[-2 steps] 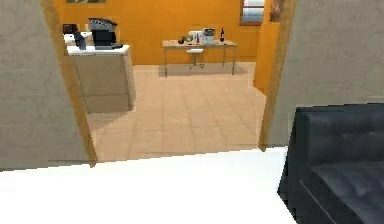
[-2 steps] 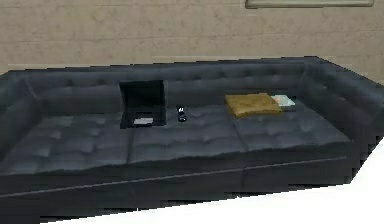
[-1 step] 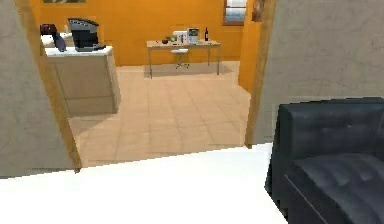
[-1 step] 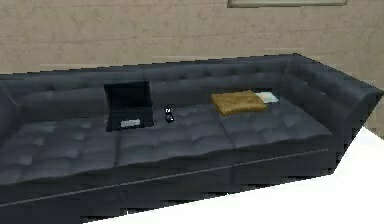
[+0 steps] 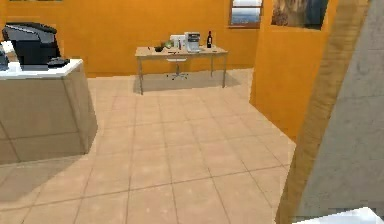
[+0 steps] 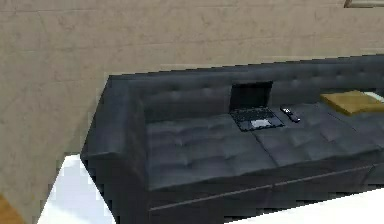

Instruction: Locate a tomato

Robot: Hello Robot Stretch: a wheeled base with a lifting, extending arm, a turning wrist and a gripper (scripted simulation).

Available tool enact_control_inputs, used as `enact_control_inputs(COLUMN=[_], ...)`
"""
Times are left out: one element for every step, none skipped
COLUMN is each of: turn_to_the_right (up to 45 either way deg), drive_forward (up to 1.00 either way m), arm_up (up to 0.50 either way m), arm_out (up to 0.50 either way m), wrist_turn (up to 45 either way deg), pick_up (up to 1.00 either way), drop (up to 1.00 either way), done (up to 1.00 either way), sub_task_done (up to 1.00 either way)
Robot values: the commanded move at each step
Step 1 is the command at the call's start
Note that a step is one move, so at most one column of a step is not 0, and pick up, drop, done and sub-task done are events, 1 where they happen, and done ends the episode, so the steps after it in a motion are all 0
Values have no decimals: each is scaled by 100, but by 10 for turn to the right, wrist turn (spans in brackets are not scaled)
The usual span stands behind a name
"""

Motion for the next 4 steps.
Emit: enact_control_inputs(turn_to_the_right=[0, 120, 0, 0], drive_forward=[55, 0, 100, 100], arm_up=[0, 0, 0, 0], arm_out=[0, 0, 0, 0], wrist_turn=[0, 0, 0, 0], pick_up=[0, 0, 0, 0], drop=[0, 0, 0, 0], done=[0, 0, 0, 0], sub_task_done=[0, 0, 0, 0])
